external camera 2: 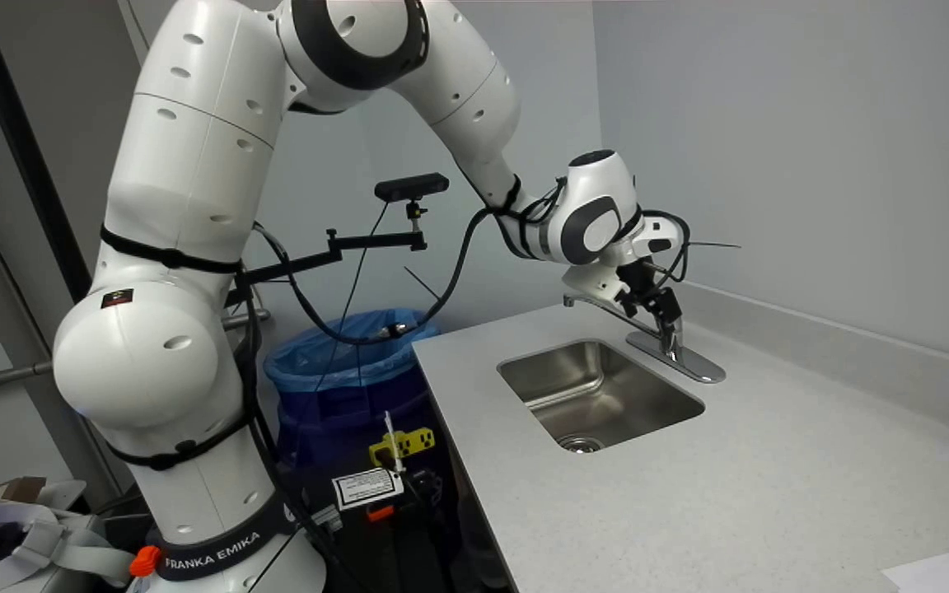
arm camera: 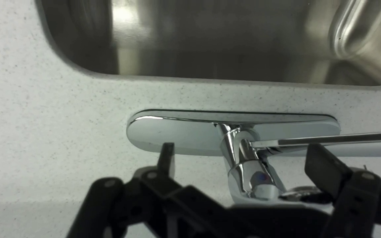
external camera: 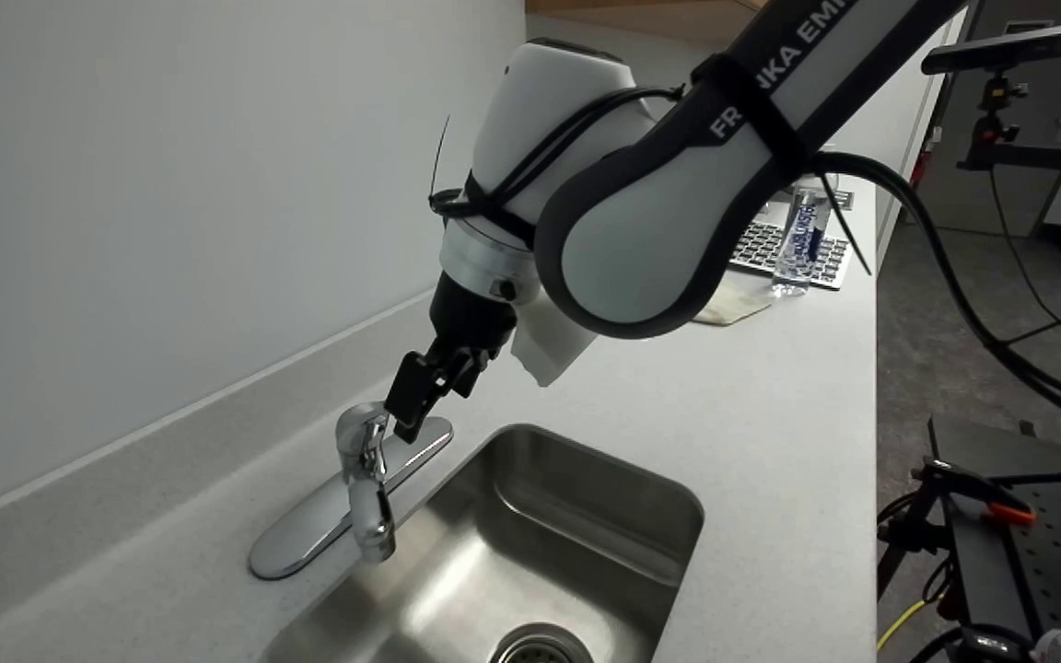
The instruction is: Move the faucet to the left, push the faucet handle down then to the right
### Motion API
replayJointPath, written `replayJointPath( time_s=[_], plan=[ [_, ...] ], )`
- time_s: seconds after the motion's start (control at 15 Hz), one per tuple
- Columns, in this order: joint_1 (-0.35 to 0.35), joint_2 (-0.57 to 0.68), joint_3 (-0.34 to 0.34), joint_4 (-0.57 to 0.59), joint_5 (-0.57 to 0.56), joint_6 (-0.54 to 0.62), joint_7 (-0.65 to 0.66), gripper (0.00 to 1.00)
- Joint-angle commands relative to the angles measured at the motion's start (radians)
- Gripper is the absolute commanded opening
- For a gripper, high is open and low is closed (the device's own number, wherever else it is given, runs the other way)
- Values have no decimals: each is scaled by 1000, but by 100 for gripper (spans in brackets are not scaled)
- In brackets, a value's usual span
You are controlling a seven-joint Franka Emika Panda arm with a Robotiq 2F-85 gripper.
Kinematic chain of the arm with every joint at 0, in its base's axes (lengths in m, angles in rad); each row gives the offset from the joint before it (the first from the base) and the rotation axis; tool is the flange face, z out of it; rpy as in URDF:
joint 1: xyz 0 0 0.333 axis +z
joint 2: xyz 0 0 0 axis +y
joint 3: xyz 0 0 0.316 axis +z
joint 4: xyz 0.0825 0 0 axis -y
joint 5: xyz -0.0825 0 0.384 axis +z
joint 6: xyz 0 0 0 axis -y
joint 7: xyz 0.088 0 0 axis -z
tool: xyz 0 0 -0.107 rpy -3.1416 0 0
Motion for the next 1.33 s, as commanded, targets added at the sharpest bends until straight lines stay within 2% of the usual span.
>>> replayJointPath(
  time_s=[0.0, 0.33, 0.67, 1.27],
  plan=[
    [-5, -22, 12, 1, -7, -35, 17, 100],
    [-45, -89, 97, 8, 45, -66, -13, 100],
    [-39, -175, 100, 21, 39, -152, 1, 100],
    [-94, -298, 130, 13, 103, -235, -50, 100]
  ],
)
